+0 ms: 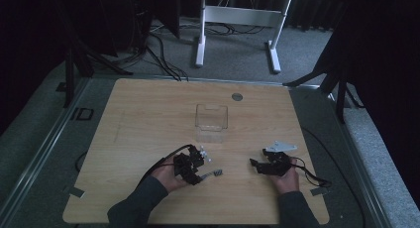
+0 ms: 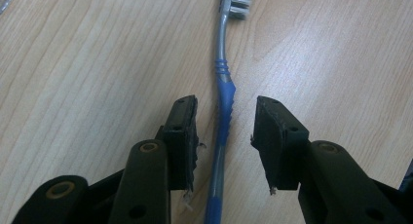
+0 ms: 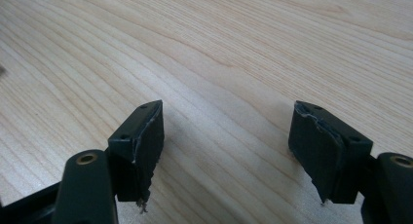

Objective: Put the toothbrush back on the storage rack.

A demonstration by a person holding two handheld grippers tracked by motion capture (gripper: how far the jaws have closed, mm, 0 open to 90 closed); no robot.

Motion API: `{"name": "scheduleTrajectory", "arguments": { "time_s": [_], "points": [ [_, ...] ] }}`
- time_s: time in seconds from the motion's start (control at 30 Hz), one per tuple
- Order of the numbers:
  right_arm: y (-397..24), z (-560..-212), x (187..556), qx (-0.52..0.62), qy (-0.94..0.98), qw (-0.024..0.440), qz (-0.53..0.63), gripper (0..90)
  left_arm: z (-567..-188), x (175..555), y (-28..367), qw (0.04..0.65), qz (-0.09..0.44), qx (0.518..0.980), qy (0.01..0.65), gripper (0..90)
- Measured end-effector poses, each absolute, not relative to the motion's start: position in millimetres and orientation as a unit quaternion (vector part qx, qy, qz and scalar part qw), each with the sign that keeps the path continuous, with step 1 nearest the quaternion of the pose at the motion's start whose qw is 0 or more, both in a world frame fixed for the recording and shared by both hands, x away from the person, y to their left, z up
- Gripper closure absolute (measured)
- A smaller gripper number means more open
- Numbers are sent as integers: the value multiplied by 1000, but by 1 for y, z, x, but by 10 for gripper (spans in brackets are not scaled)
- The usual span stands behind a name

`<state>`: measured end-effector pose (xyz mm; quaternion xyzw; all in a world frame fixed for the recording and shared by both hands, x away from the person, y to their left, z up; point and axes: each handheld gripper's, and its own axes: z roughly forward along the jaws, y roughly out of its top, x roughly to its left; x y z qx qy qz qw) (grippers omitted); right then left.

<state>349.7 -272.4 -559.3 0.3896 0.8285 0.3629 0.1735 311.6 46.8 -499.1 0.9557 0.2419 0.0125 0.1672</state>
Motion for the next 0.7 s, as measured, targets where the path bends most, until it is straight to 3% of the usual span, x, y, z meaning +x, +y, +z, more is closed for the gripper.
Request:
{"name": "scheduleTrajectory", "arguments": {
  "time_s": [0.7],
  "points": [
    [-272,-559,350,390,828,173,363,285,-506,311,39,128,11,963,235,654]
  ]
}}
